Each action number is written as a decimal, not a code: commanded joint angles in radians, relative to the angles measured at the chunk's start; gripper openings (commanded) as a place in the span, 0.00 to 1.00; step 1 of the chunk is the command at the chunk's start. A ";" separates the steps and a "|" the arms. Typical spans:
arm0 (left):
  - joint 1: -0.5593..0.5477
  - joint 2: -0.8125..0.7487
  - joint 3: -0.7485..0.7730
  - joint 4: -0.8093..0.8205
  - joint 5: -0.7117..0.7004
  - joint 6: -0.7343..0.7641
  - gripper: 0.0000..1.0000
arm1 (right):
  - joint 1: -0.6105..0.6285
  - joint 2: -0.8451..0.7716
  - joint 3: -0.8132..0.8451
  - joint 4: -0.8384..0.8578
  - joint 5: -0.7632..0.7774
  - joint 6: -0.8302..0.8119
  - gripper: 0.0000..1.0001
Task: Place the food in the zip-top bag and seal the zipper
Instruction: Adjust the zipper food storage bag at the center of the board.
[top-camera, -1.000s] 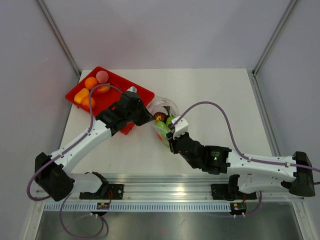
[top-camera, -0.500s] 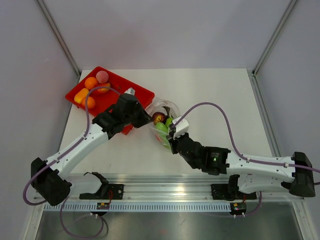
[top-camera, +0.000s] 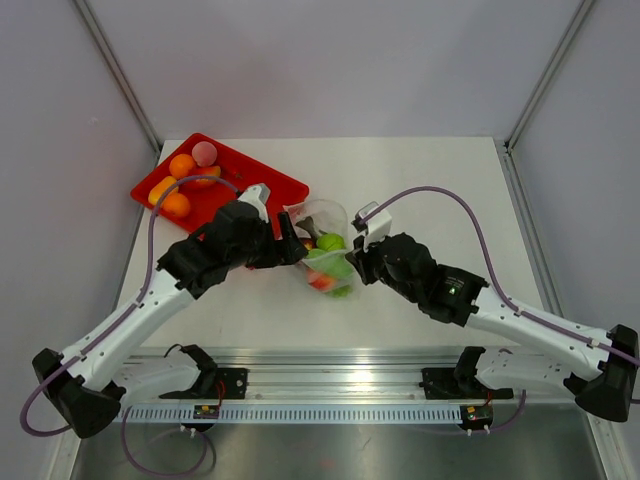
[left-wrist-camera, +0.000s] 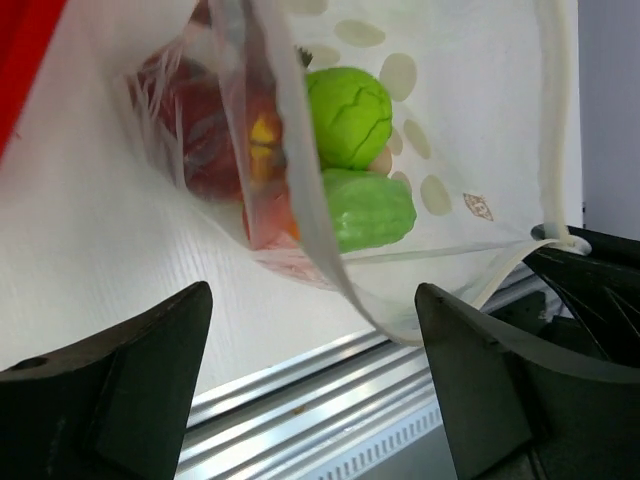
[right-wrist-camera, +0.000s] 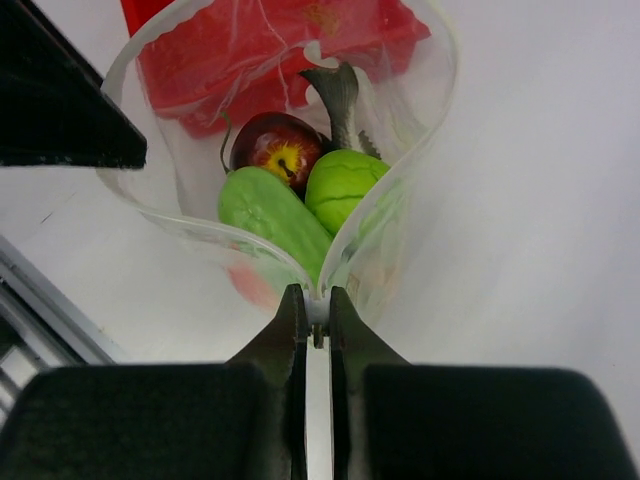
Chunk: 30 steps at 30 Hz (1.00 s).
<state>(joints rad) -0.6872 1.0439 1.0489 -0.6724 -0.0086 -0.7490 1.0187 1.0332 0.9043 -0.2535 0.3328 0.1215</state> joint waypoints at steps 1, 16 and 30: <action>-0.006 -0.047 0.140 -0.013 -0.037 0.311 0.81 | -0.014 0.010 0.061 -0.029 -0.112 -0.051 0.00; -0.118 0.115 0.298 -0.053 0.372 0.936 0.63 | -0.039 -0.022 0.054 -0.039 -0.167 -0.005 0.00; -0.152 0.318 0.333 -0.127 0.450 0.999 0.00 | -0.057 -0.091 0.051 -0.114 -0.180 0.067 0.02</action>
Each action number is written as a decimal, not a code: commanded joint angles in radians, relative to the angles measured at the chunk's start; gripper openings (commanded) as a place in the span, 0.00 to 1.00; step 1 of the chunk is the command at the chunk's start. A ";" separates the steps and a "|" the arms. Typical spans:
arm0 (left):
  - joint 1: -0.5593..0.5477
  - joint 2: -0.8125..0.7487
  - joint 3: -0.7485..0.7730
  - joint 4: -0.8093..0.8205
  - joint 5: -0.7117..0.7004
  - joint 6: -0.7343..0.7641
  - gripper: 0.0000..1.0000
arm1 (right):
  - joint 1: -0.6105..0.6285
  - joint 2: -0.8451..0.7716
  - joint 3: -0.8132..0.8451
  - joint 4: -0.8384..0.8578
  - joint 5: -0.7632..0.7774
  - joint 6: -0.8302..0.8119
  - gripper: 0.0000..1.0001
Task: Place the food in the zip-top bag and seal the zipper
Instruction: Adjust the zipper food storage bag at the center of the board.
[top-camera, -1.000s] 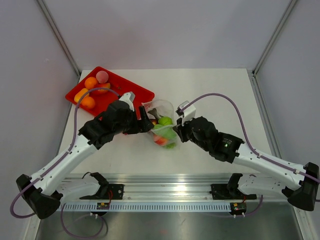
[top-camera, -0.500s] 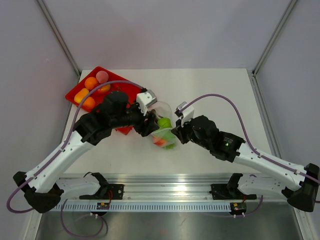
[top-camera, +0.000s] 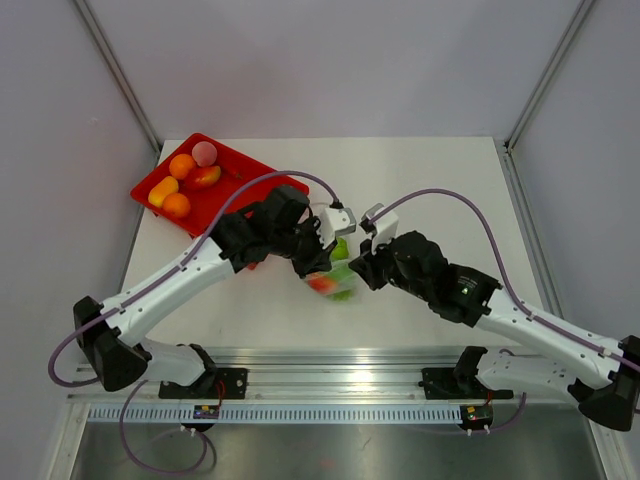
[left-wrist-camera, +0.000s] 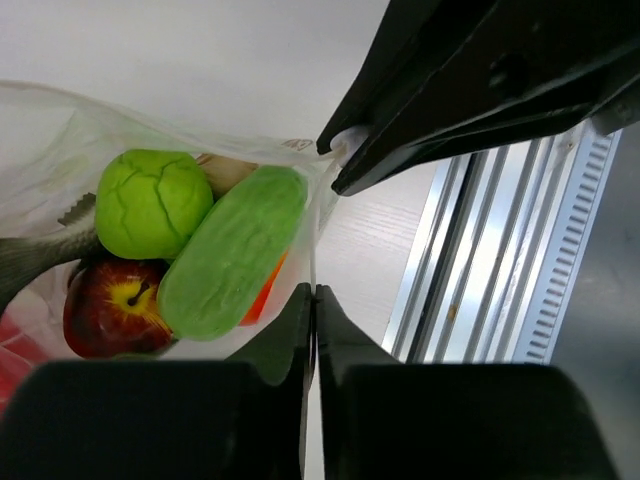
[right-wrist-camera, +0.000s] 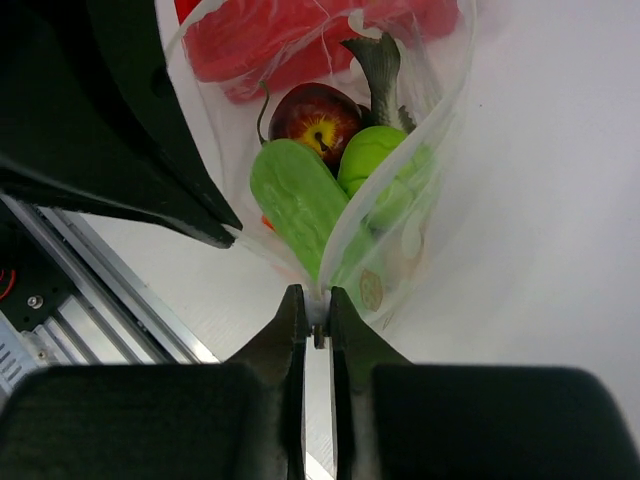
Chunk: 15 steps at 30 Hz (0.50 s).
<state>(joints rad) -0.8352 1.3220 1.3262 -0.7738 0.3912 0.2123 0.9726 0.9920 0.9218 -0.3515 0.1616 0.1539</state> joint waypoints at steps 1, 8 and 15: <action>-0.002 0.046 0.057 -0.034 0.051 0.038 0.00 | -0.011 -0.059 0.035 -0.027 0.004 0.041 0.12; 0.001 0.080 0.068 -0.018 0.094 0.032 0.00 | -0.009 -0.231 -0.124 -0.008 0.070 0.061 0.67; 0.019 0.033 0.045 0.054 0.106 -0.014 0.00 | -0.011 -0.417 -0.333 0.164 0.044 -0.008 0.65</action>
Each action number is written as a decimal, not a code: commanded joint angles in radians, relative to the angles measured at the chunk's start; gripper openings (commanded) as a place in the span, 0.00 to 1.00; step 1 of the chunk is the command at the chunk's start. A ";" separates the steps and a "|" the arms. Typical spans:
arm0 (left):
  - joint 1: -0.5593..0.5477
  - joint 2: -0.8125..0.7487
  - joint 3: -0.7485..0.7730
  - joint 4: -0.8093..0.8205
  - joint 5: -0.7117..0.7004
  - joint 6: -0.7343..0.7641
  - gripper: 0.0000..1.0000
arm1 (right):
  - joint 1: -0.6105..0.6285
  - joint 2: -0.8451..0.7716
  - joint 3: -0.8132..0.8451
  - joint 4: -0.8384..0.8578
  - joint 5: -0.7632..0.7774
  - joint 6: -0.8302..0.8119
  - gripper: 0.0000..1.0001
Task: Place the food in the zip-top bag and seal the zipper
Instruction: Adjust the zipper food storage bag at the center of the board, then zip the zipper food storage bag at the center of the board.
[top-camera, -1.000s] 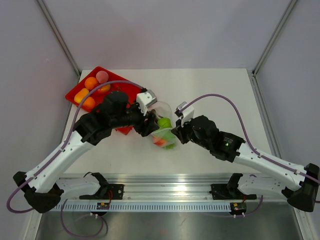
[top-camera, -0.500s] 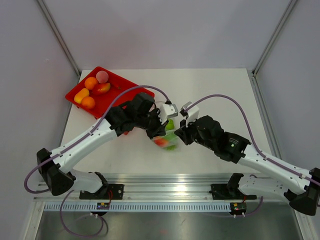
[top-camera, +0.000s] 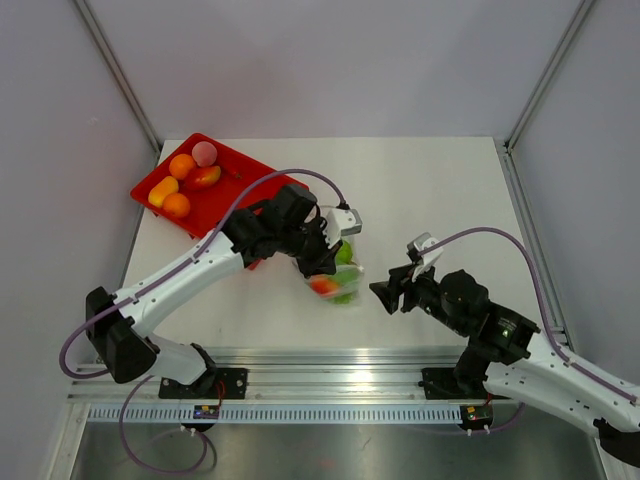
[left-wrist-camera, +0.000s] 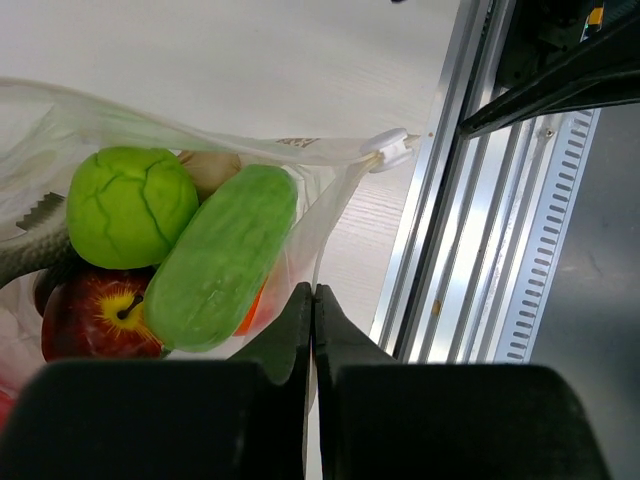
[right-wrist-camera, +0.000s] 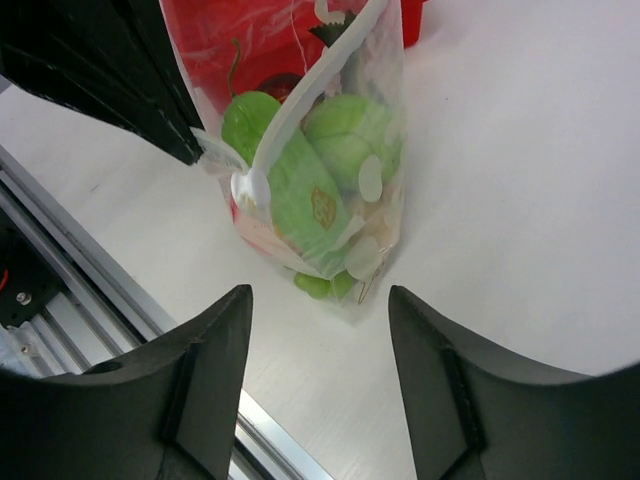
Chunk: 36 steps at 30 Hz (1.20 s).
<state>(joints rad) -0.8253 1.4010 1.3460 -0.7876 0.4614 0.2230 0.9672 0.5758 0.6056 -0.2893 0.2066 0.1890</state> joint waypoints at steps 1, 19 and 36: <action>0.011 -0.051 0.025 0.079 0.036 -0.028 0.00 | -0.005 0.015 -0.009 0.101 -0.007 -0.045 0.62; 0.011 -0.045 0.021 0.093 0.062 -0.040 0.00 | -0.005 0.194 -0.024 0.374 -0.061 -0.025 0.38; 0.015 -0.079 0.054 0.071 -0.004 -0.060 0.56 | -0.004 0.144 -0.061 0.403 -0.009 -0.036 0.00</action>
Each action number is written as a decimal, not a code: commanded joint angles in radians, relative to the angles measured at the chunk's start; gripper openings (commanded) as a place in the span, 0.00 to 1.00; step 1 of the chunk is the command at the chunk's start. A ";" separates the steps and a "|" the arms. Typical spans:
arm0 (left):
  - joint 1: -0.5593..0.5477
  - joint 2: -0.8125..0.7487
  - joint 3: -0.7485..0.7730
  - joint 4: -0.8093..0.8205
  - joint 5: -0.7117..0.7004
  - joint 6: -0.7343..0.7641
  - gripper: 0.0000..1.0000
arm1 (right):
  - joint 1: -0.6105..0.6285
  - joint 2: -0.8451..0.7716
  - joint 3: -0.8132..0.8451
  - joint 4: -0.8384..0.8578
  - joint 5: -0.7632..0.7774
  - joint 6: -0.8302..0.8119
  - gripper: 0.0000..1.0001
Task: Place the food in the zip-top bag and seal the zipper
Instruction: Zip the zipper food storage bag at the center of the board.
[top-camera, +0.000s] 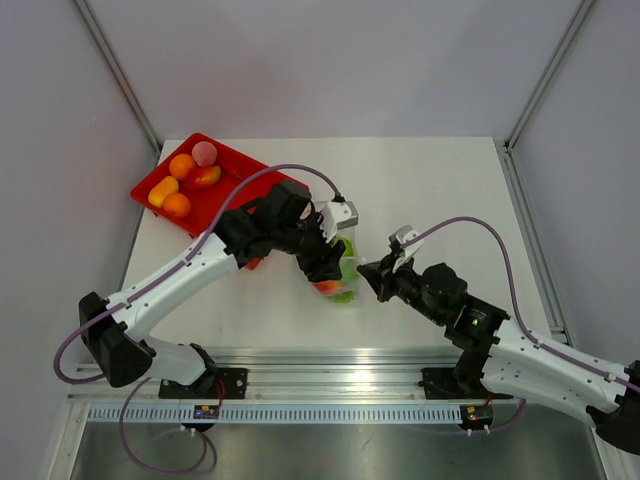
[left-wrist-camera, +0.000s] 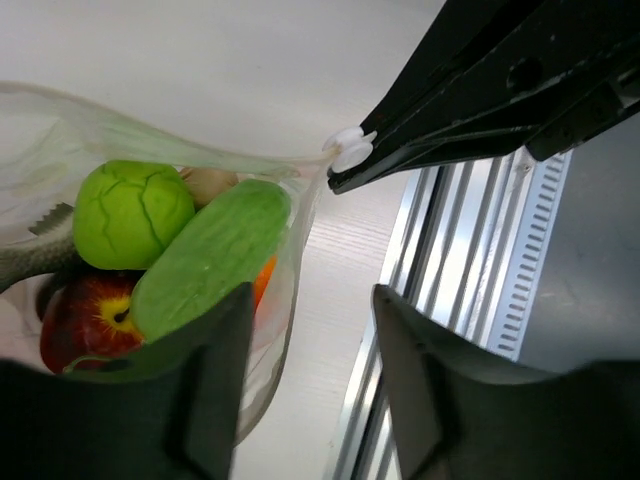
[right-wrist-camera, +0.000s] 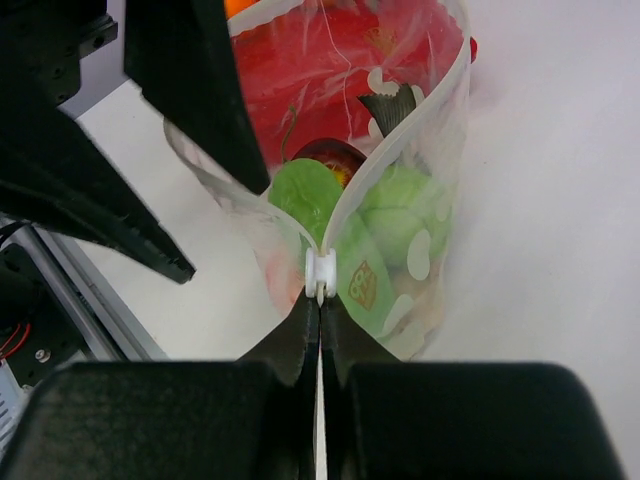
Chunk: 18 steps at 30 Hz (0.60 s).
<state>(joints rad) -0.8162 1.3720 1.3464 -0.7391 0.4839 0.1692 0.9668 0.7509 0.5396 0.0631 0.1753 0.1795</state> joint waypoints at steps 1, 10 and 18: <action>0.009 -0.059 0.060 0.017 -0.043 -0.005 0.63 | -0.004 -0.036 0.008 0.043 0.012 -0.037 0.00; 0.049 0.007 0.260 0.052 0.177 0.246 0.68 | -0.004 -0.053 0.059 -0.026 -0.019 -0.173 0.00; 0.029 0.036 0.208 0.073 0.363 0.535 0.60 | -0.004 -0.085 0.069 -0.059 -0.042 -0.206 0.00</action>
<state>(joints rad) -0.7719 1.3830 1.5665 -0.6884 0.7345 0.5648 0.9668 0.6903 0.5632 -0.0154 0.1600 0.0032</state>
